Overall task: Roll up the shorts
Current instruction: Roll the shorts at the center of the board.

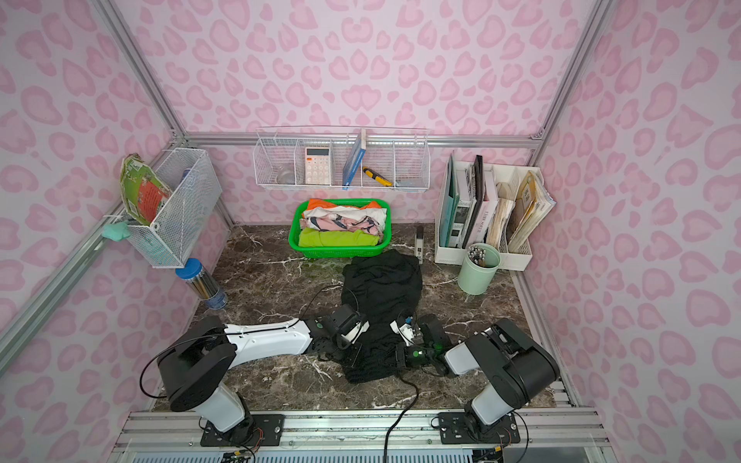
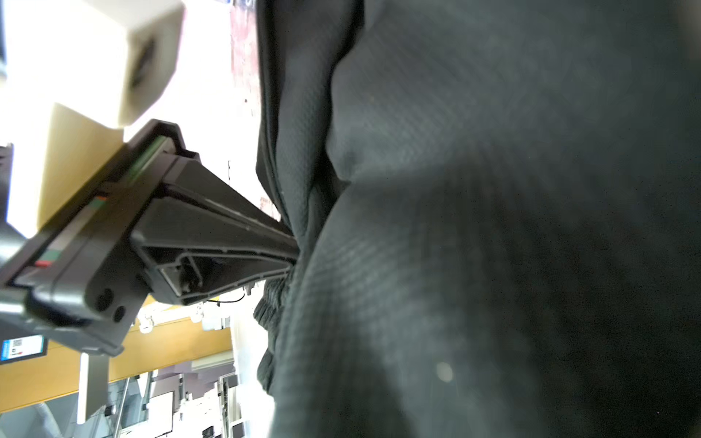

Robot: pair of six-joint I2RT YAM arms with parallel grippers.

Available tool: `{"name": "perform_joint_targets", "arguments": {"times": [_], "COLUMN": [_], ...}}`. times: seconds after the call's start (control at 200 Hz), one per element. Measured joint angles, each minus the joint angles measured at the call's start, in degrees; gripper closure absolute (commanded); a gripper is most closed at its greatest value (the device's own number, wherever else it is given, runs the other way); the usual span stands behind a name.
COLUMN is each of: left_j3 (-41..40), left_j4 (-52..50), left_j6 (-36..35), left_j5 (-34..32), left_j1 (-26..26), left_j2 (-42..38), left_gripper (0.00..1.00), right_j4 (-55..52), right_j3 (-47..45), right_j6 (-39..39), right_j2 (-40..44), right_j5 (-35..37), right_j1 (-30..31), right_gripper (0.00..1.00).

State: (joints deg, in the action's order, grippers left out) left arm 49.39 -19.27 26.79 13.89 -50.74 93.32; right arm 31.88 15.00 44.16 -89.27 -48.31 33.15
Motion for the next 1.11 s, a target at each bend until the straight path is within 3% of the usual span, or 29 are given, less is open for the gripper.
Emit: {"name": "perform_joint_targets", "arguments": {"times": [0.15, 0.25, 0.331, 0.486, 0.621, 0.636, 0.666, 0.676, 0.681, 0.691, 0.731, 1.107], "left_j3": [0.35, 0.98, 1.99, 2.6, -0.13, -0.35, -0.76, -0.85, -0.9, -1.03, -1.4, -4.26], "left_j4": [-1.09, -1.42, -2.03, -2.32, 0.5, 0.72, 1.16, 1.29, 1.36, 1.55, 2.56, 18.67], "left_j6": [-2.64, -5.01, -7.3, -13.29, -21.03, -21.57, -23.1, -23.61, -23.82, -24.28, -25.66, -38.1], "left_j5": [-5.05, -9.22, -12.66, -18.32, -20.9, -21.14, -21.81, -22.08, -22.16, -22.43, -23.5, -36.74], "left_j1": [0.07, 0.07, 0.07, -0.46, -3.91, -4.28, -5.11, -5.35, -5.46, -5.81, -7.15, -20.65], "left_j2": [-8.7, -14.62, -17.94, -21.24, -22.82, -22.8, -22.69, -22.67, -22.64, -22.56, -22.25, -11.85], "left_gripper": [0.99, 0.7, 0.56, 0.49, 0.43, 0.37, 0.35, 0.3, 0.21, 0.12, 0.01, 0.01], "right_j4": [-6.67, -8.52, -8.87, -7.19, -2.75, -2.49, -2.08, -1.99, -1.97, -1.9, -1.6, 0.5], "right_j3": [3.48, 6.14, 8.13, 10.8, 10.91, 10.93, 11.08, 11.13, 11.17, 11.23, 11.39, 10.78], "right_j6": [0.2, 1.31, 2.75, 7.34, 12.61, 13.07, 13.57, 13.84, 13.97, 14.29, 14.67, 18.64], "right_j2": [1.9, 2.69, 2.89, 3.08, 3.3, 3.3, 3.37, 3.41, 3.41, 3.45, 3.69, 4.7], "right_j5": [2.08, 2.6, 2.36, 1.49, 0.61, 0.52, 0.48, 0.46, 0.46, 0.46, 0.48, 1.14], "right_j1": [-0.13, -0.42, -0.85, -1.84, -3.04, -3.15, -3.26, -3.26, -3.26, -3.26, -3.34, -3.91], "right_gripper": [1.0, 1.0, 1.0, 1.0, 1.0, 1.0, 1.0, 1.0, 1.0, 1.0, 1.0, 1.0]}}
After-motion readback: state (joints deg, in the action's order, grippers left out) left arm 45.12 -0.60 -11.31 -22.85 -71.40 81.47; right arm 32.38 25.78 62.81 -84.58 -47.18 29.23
